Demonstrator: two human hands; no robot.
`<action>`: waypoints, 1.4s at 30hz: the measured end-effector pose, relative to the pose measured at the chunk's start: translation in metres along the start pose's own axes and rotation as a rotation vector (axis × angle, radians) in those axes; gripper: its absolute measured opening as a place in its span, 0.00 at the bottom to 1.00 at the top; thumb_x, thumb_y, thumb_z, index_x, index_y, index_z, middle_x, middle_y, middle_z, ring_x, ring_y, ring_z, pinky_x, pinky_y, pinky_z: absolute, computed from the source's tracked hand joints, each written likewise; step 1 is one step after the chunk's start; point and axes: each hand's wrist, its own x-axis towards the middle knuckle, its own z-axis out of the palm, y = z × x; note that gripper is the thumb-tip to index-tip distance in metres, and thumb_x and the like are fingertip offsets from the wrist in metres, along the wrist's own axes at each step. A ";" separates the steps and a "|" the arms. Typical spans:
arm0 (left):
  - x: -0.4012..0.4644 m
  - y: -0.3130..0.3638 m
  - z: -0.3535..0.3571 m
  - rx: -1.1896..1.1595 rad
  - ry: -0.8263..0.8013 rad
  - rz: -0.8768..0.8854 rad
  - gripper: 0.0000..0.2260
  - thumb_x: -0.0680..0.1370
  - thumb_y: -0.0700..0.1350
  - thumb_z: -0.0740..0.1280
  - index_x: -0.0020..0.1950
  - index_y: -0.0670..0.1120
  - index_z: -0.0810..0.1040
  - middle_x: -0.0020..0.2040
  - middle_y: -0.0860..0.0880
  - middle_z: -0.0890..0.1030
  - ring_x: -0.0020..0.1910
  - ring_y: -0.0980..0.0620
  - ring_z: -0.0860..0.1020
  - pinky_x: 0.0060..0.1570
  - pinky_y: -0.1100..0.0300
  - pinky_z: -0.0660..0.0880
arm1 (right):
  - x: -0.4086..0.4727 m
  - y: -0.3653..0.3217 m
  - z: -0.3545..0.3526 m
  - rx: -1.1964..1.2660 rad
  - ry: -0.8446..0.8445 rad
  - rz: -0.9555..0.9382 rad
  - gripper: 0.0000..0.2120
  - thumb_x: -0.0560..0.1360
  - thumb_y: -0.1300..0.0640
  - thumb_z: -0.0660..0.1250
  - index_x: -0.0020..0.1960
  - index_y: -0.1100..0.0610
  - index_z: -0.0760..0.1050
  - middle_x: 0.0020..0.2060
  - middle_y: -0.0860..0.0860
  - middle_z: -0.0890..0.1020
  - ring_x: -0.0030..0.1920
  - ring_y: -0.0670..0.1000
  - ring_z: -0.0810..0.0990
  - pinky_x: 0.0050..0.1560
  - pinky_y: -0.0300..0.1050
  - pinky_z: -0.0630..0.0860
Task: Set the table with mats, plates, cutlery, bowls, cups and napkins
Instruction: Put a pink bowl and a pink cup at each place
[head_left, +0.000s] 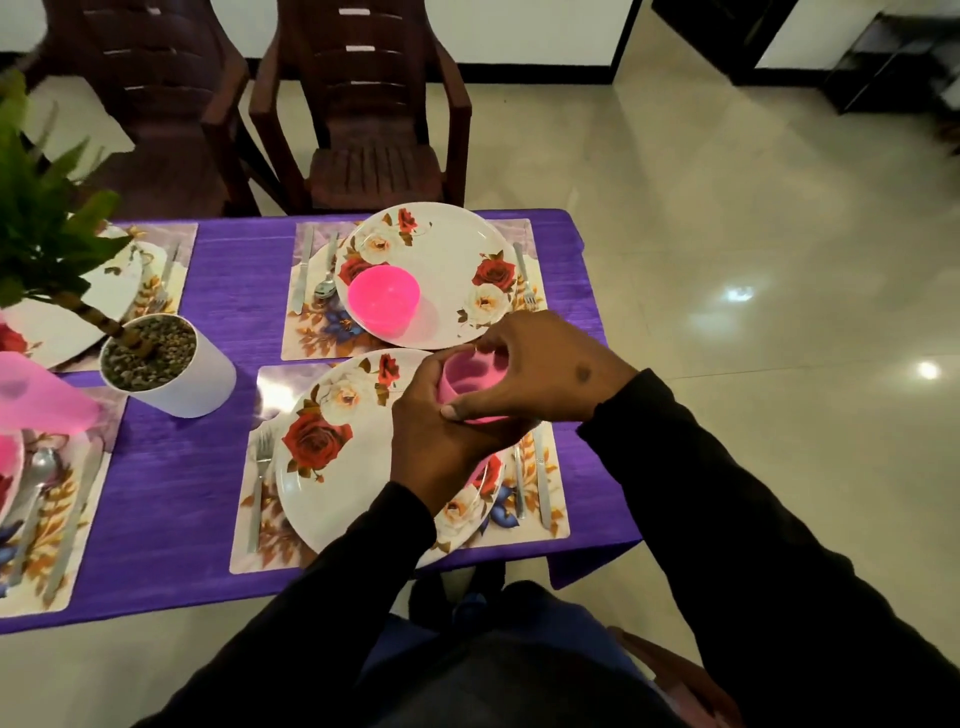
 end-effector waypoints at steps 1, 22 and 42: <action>0.001 0.000 0.003 0.010 -0.021 0.004 0.31 0.63 0.45 0.84 0.63 0.51 0.76 0.54 0.64 0.79 0.52 0.73 0.77 0.48 0.79 0.71 | -0.002 0.004 0.000 0.003 0.018 0.003 0.38 0.66 0.29 0.70 0.65 0.55 0.76 0.53 0.47 0.79 0.49 0.47 0.76 0.48 0.42 0.77; 0.074 0.058 0.227 -0.064 0.158 -0.147 0.31 0.54 0.51 0.84 0.55 0.52 0.82 0.48 0.57 0.86 0.48 0.62 0.83 0.49 0.69 0.76 | 0.019 0.215 -0.126 0.027 -0.104 -0.293 0.25 0.64 0.37 0.77 0.52 0.53 0.83 0.42 0.46 0.82 0.43 0.46 0.80 0.46 0.46 0.78; 0.181 0.061 0.349 -0.026 0.372 -0.163 0.37 0.58 0.61 0.83 0.62 0.49 0.78 0.54 0.58 0.82 0.53 0.67 0.79 0.48 0.76 0.73 | 0.120 0.324 -0.196 -0.243 -0.211 -0.311 0.34 0.68 0.30 0.70 0.63 0.54 0.74 0.56 0.50 0.80 0.52 0.49 0.77 0.48 0.43 0.73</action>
